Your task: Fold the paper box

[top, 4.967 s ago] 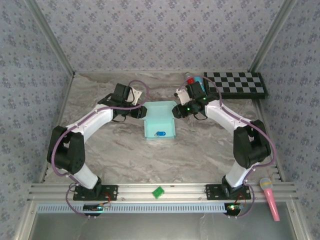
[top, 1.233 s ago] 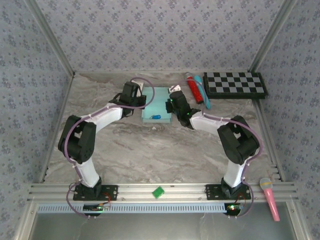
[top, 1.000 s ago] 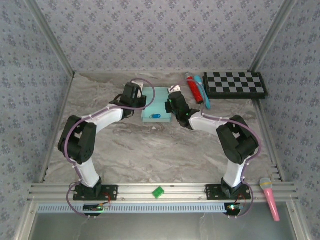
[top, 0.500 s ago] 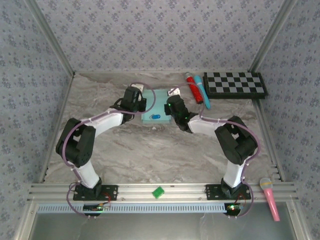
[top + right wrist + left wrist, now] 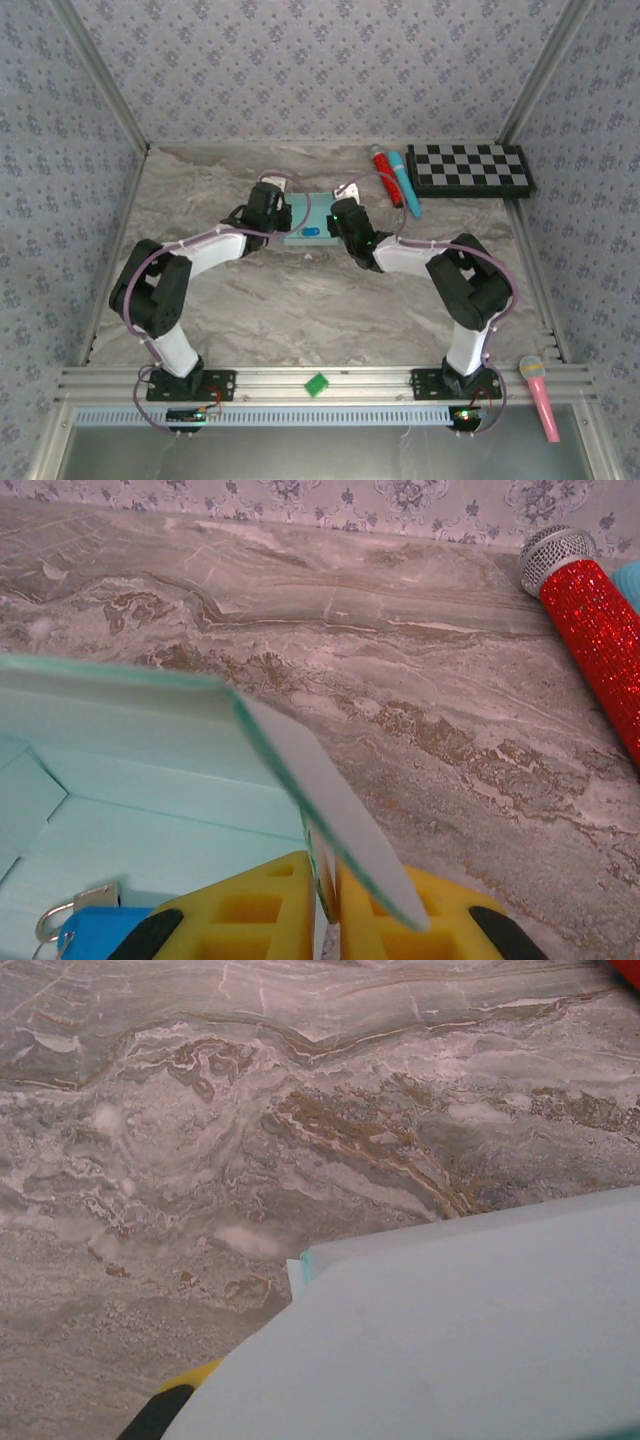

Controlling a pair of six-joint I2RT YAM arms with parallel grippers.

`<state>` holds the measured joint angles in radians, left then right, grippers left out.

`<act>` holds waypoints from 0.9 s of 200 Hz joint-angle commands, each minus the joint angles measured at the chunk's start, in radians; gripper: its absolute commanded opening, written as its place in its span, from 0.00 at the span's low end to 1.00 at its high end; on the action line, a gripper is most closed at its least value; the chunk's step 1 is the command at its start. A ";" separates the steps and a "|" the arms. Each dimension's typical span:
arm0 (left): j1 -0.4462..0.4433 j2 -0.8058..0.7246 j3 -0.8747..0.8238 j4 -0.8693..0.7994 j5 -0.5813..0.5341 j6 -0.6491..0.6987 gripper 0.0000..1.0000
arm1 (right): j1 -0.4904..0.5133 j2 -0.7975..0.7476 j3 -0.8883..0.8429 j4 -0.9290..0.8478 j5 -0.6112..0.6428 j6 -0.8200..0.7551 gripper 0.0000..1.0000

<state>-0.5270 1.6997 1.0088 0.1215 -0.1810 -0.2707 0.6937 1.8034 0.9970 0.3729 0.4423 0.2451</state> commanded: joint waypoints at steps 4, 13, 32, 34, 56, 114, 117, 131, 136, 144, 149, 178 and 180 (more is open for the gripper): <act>-0.011 -0.024 -0.025 -0.001 -0.009 -0.035 0.12 | 0.018 0.026 -0.009 0.014 0.038 0.031 0.16; -0.013 -0.028 -0.030 0.002 -0.012 -0.039 0.12 | 0.022 0.026 -0.011 0.016 0.044 0.035 0.16; -0.015 -0.034 -0.041 0.006 -0.010 -0.044 0.12 | 0.029 0.025 -0.017 0.020 0.049 0.043 0.18; -0.016 -0.035 -0.041 0.006 -0.010 -0.045 0.12 | 0.029 0.025 -0.017 0.020 0.050 0.044 0.18; -0.016 -0.038 -0.046 0.006 -0.008 -0.047 0.13 | 0.036 0.028 -0.017 0.019 0.050 0.057 0.18; -0.019 -0.047 -0.042 -0.003 -0.002 -0.053 0.13 | 0.047 0.033 0.001 0.002 0.051 0.071 0.19; -0.018 -0.047 -0.042 -0.003 -0.003 -0.053 0.13 | 0.047 0.033 0.004 -0.003 0.049 0.072 0.20; -0.018 -0.047 -0.041 -0.005 -0.002 -0.052 0.13 | 0.046 0.037 0.017 -0.023 0.052 0.077 0.21; -0.018 -0.047 -0.041 -0.005 -0.002 -0.052 0.13 | 0.046 0.036 0.022 -0.029 0.051 0.078 0.21; -0.018 -0.047 -0.040 -0.005 -0.002 -0.052 0.13 | 0.047 0.037 0.027 -0.036 0.052 0.081 0.21; -0.018 -0.047 -0.039 -0.006 -0.001 -0.052 0.13 | 0.049 0.038 0.030 -0.040 0.053 0.084 0.22; -0.018 -0.046 -0.035 -0.009 0.001 -0.050 0.13 | 0.048 0.035 0.044 -0.051 0.038 0.097 0.24; -0.019 -0.045 -0.035 -0.010 0.001 -0.051 0.13 | 0.048 0.034 0.046 -0.051 0.035 0.097 0.24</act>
<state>-0.5369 1.6829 0.9718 0.1337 -0.1890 -0.3084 0.7319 1.8225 1.0054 0.3508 0.4797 0.3111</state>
